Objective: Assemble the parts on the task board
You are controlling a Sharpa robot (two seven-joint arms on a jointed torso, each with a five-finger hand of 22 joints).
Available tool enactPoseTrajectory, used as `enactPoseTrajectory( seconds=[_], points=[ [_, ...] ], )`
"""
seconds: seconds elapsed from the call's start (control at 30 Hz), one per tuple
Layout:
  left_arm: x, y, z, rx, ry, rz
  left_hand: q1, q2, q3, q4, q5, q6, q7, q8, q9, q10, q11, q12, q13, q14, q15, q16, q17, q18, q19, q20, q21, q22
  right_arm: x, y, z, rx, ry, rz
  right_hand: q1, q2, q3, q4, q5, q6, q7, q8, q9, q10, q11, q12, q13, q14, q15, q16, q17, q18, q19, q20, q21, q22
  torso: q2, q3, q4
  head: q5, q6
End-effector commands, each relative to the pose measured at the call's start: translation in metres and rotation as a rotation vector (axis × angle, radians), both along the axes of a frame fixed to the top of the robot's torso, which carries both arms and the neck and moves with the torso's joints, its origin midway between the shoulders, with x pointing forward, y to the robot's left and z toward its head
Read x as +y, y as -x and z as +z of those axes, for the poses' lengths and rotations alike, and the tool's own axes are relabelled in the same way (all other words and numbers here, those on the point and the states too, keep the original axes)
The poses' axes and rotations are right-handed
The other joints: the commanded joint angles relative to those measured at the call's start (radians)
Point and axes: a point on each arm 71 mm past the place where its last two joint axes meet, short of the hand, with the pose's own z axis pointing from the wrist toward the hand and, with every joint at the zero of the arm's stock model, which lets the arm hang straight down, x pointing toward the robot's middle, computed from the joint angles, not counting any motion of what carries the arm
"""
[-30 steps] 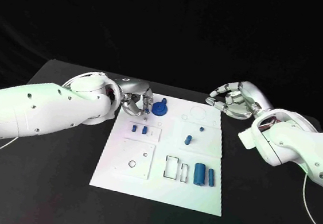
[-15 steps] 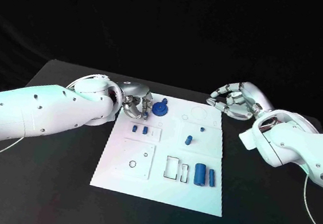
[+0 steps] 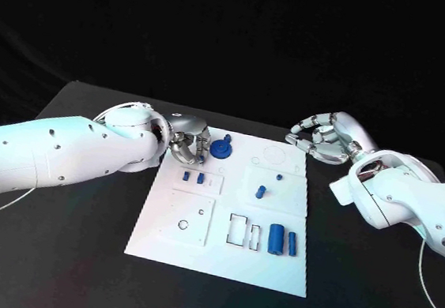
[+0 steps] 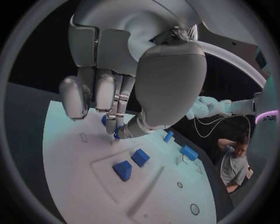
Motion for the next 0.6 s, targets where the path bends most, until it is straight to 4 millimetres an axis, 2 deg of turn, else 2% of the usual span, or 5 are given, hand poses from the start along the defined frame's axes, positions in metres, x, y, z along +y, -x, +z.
enactPoseTrajectory(
  seconds=[0.03, 0.6],
  points=[
    [-0.0014, 0.0009, -0.0017, 0.027, -0.011, -0.001, -0.008, -0.001, -0.003, 0.0, 0.001, 0.005, 0.001, 0.003, 0.001, 0.007, -0.003, -0.006, 0.0, 0.002, -0.004, -0.005, -0.001, -0.014, 0.001, -0.001, 0.0, -0.001, 0.001, 0.0003, 0.0003, -0.009, 0.006, 0.01, 0.004, 0.002, 0.001, -0.003, 0.004, 0.003, -0.004, 0.007, -0.001, -0.003, -0.003, 0.0, 0.001, 0.07, -0.007, -0.006, 0.121, 0.011, 0.05, -0.007, -0.003, 0.202, 0.0, -0.0012, -0.0004, 0.0, 0.0],
    [-0.0025, 0.0004, -0.0037, 0.054, -0.02, 0.012, -0.008, 0.0, -0.003, -0.001, 0.001, 0.005, 0.001, 0.002, 0.001, 0.008, -0.003, -0.007, 0.0, -0.001, -0.004, -0.008, -0.009, -0.013, -0.001, -0.001, -0.002, -0.004, 0.0013, -0.0001, 0.0001, -0.008, 0.009, 0.01, 0.004, 0.002, 0.001, -0.003, 0.004, 0.003, -0.004, 0.007, -0.001, -0.003, -0.003, 0.0, 0.001, 0.07, -0.007, -0.006, 0.121, 0.011, 0.05, -0.007, -0.003, 0.202, -0.001, -0.0007, 0.0004, 0.001, 0.002]
  ],
)
